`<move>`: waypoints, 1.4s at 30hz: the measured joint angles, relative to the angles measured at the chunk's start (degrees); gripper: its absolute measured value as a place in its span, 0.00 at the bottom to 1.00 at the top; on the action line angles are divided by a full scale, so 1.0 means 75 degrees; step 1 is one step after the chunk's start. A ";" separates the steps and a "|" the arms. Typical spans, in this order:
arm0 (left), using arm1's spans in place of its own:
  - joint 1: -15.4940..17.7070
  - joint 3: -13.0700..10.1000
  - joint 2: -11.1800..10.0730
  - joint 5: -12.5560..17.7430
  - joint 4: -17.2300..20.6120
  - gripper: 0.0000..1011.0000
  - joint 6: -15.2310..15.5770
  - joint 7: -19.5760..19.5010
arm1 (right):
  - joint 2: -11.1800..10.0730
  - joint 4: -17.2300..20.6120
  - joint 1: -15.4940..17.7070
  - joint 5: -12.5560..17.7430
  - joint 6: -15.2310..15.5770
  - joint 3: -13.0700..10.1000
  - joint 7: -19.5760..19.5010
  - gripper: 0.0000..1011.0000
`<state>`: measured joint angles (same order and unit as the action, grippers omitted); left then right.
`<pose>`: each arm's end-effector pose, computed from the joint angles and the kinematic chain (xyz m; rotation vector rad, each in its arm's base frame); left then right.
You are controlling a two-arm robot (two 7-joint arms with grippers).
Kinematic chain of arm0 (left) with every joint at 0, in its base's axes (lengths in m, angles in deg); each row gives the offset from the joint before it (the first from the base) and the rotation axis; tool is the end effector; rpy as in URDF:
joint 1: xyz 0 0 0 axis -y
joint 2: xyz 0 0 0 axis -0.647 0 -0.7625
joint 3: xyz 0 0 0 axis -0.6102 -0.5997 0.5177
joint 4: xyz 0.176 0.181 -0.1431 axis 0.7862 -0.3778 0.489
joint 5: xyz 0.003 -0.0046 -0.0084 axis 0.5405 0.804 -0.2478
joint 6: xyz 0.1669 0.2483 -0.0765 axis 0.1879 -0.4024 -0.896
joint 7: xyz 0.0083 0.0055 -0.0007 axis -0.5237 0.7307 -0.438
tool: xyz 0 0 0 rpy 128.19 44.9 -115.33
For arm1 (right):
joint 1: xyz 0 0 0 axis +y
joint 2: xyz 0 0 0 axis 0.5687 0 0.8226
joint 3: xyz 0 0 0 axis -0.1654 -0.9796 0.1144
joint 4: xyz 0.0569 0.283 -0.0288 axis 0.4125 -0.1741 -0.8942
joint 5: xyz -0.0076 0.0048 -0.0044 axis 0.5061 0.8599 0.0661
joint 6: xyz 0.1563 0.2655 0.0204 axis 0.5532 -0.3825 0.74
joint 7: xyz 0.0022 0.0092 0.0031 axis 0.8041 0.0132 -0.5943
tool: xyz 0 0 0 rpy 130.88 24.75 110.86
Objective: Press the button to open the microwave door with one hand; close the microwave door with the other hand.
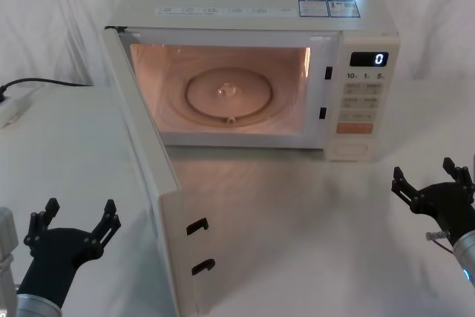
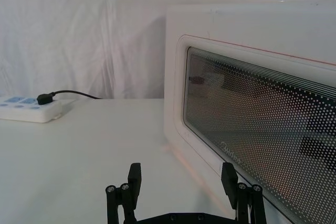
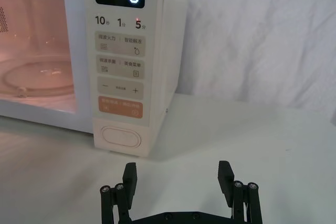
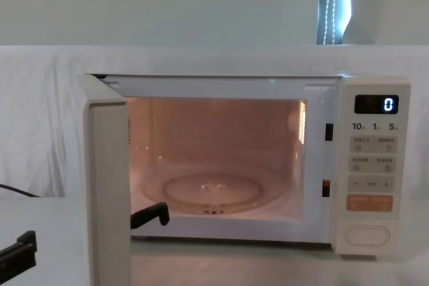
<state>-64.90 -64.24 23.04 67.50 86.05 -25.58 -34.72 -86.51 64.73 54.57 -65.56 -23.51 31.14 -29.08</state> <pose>0.2530 0.0375 -0.2853 -0.0380 0.0140 1.4459 0.3322 -0.0376 -0.3040 -0.0750 -0.0652 -1.4405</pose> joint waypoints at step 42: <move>0.0000 0.0000 0.0000 0.0000 0.0000 0.18 0.0000 0.0000 | 0.0000 0.0000 0.0001 0.0000 0.0000 0.0000 0.0000 0.99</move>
<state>-64.90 -64.24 23.04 67.50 86.05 -25.58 -34.72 -86.51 64.73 54.57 -65.56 -23.51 31.14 -29.08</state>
